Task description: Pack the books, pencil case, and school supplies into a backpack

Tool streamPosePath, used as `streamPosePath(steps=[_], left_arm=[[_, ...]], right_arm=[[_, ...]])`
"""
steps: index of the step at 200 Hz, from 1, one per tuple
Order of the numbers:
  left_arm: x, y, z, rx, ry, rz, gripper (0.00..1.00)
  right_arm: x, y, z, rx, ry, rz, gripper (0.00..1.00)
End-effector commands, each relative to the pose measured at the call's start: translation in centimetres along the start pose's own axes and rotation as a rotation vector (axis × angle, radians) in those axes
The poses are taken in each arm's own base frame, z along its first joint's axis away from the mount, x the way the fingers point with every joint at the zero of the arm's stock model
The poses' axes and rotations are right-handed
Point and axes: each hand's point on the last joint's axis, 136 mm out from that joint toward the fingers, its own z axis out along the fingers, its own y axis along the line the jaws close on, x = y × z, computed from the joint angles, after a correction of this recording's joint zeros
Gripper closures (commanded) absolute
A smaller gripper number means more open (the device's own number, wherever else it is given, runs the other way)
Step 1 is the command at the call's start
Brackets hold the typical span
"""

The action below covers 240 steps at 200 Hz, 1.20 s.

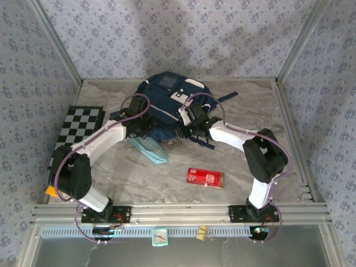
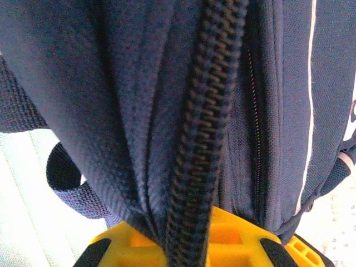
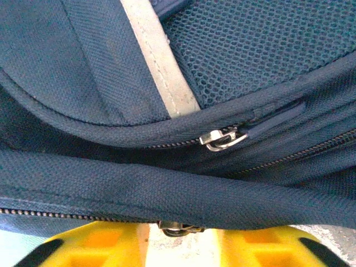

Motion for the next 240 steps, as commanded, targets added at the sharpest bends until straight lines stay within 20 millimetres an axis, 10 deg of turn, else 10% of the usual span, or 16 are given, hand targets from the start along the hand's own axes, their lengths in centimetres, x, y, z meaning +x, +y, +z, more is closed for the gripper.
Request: streamPosePath(steps=[1, 53, 143, 203, 240], left_arm=[[-1.6, -3.9, -2.2, 0.116, -0.054, 0.023, 1.00], [-1.9, -3.9, -2.6, 0.112, -0.071, 0.034, 1.00], [-2.9, -2.6, -3.0, 0.088, -0.097, 0.025, 1.00], [-2.4, -3.3, -2.4, 0.100, -0.048, 0.125, 1.00], [-1.9, -2.3, -3.5, 0.092, -0.065, 0.193, 0.50]], right_arm=[[-1.4, -1.2, 0.0, 0.032, -0.026, 0.004, 0.76], [0.0, -4.3, 0.0, 0.105, 0.009, 0.089, 0.90], [6.4, -15.7, -1.5, 0.370, 0.139, 0.390, 0.96], [2.4, -8.1, -5.0, 0.100, 0.046, 0.304, 0.68], [-0.8, -8.8, -7.4, 0.093, 0.020, 0.493, 0.43]])
